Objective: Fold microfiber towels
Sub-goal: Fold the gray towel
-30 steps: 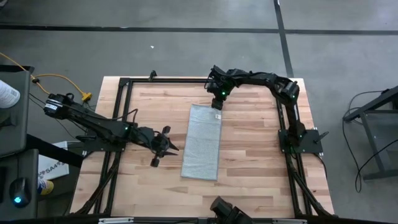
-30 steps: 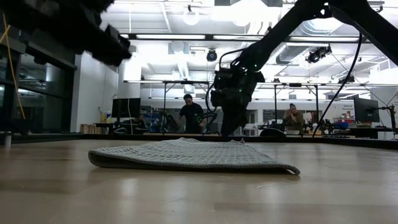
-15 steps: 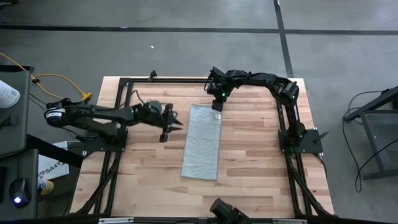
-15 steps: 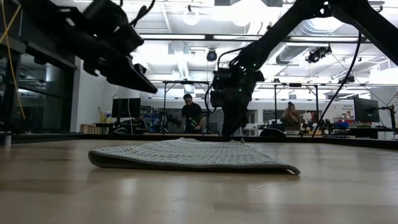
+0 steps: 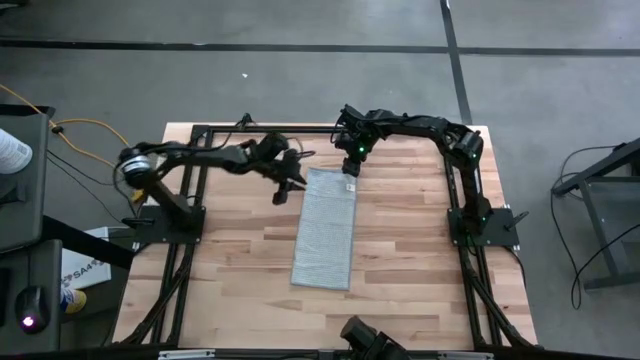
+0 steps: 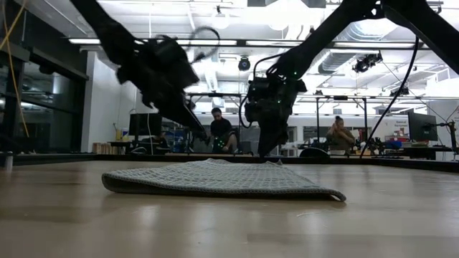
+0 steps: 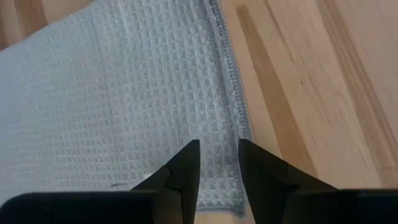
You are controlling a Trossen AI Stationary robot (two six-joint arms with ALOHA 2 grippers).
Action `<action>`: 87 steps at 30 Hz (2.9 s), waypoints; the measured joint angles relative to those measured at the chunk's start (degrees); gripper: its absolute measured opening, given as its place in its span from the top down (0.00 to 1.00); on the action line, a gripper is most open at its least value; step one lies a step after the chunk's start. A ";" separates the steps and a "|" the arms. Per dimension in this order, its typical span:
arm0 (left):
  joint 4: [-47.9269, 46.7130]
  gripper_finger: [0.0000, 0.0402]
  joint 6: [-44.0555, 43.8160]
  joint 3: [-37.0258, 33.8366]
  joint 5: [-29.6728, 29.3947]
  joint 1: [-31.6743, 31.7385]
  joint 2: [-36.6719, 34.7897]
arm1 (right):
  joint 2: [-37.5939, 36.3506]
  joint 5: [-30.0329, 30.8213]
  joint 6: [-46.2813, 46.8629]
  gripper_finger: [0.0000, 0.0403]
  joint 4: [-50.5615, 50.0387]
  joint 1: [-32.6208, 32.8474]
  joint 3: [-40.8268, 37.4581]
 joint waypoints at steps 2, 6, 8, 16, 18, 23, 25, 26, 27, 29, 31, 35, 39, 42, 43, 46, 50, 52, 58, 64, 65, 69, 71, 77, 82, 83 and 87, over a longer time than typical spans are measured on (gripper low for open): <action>-1.98 0.76 1.61 3.41 0.98 1.26 3.30 | -0.21 0.06 -0.10 0.74 -0.32 0.00 0.00; -6.15 0.76 3.83 8.96 1.11 3.39 8.19 | -0.30 -0.09 -0.40 0.74 -1.14 -0.29 0.00; -7.51 0.76 3.99 10.98 0.94 4.29 9.81 | -0.34 -0.07 -0.47 0.74 -1.07 -0.55 0.00; -12.18 0.76 -0.02 12.84 -3.31 8.61 10.73 | -0.34 0.35 -1.56 0.74 -1.00 -1.64 0.00; -12.50 0.76 -0.96 12.89 -3.06 10.00 10.73 | -0.34 0.33 -1.70 0.74 -0.84 -1.88 0.00; -14.34 0.76 -0.96 14.04 1.24 12.13 10.73 | -0.34 0.33 -1.66 0.74 -0.78 -2.16 0.00; -14.34 0.76 -1.00 14.89 2.73 12.67 10.73 | -0.34 0.33 -1.64 0.74 -0.61 -2.16 0.00; -14.30 0.76 -1.07 15.27 3.85 12.94 10.74 | -0.34 0.33 -1.51 0.74 -0.53 -2.16 0.00; -14.32 0.76 -1.13 15.73 4.65 13.01 11.22 | -0.34 0.33 -1.43 0.74 -0.52 -2.16 0.00; -14.17 0.76 -1.23 16.92 5.53 13.00 13.00 | -0.34 0.31 -1.06 0.74 -0.52 -2.16 0.00; -15.44 0.76 -2.23 18.24 5.79 12.99 15.30 | -0.34 0.29 -0.48 0.74 -0.51 -2.12 0.00; -19.91 0.76 -3.69 22.62 6.98 12.90 20.62 | -0.34 0.34 0.09 0.74 -1.19 -2.12 0.00; -22.08 0.76 -4.30 25.60 7.03 12.57 23.17 | -0.34 0.84 0.17 0.74 -1.96 -2.23 0.00; -21.36 0.76 -4.56 26.33 7.04 12.57 23.15 | -0.34 2.64 0.17 0.74 -1.96 -2.60 0.00; -21.51 0.76 -4.54 26.39 7.03 12.57 23.15 | -0.34 3.18 0.15 0.74 -1.96 -2.83 0.00; -21.59 0.76 -4.61 26.68 7.01 12.68 23.15 | -0.34 3.40 0.34 0.74 -2.10 -3.53 0.00; -21.99 0.76 -4.56 26.72 6.91 12.99 23.43 | -0.34 3.17 1.31 0.74 -2.69 -4.38 0.00; -21.94 0.76 -4.59 26.72 6.66 13.12 23.71 | -0.31 2.62 1.57 0.74 -2.87 -4.52 0.00; -23.24 0.76 -4.39 26.56 7.06 13.99 24.94 | 1.53 -0.21 2.43 0.74 -3.90 -4.32 0.02; -23.97 0.76 -3.58 26.61 8.97 14.19 25.51 | 3.45 -2.81 2.29 0.74 -4.11 -3.25 0.13; -23.74 0.76 -3.56 26.62 9.09 14.19 25.50 | 3.44 -3.43 2.20 0.74 -4.16 -3.13 0.13; -23.61 0.76 -3.52 26.65 10.33 14.08 25.47 | 3.46 -5.46 2.16 0.74 -4.28 -2.84 0.13; -23.67 0.76 -3.54 26.65 11.00 14.08 25.47 | 3.46 -5.69 2.16 0.74 -4.38 -2.74 0.13; -24.20 0.76 -3.54 26.65 11.09 14.08 25.47 | 3.46 -4.50 2.06 0.75 -5.51 -2.46 0.13; -24.49 0.76 -3.54 26.65 11.07 14.08 25.47 | 3.46 -4.15 1.46 0.77 -5.51 -2.36 0.13; -24.46 0.76 -3.52 26.65 11.07 14.08 25.47 | 3.46 -4.13 1.44 0.78 -5.51 -2.34 0.13; -23.44 0.76 -3.54 26.67 11.05 14.08 25.47 | 3.46 -4.02 1.44 0.81 -5.50 -2.34 0.13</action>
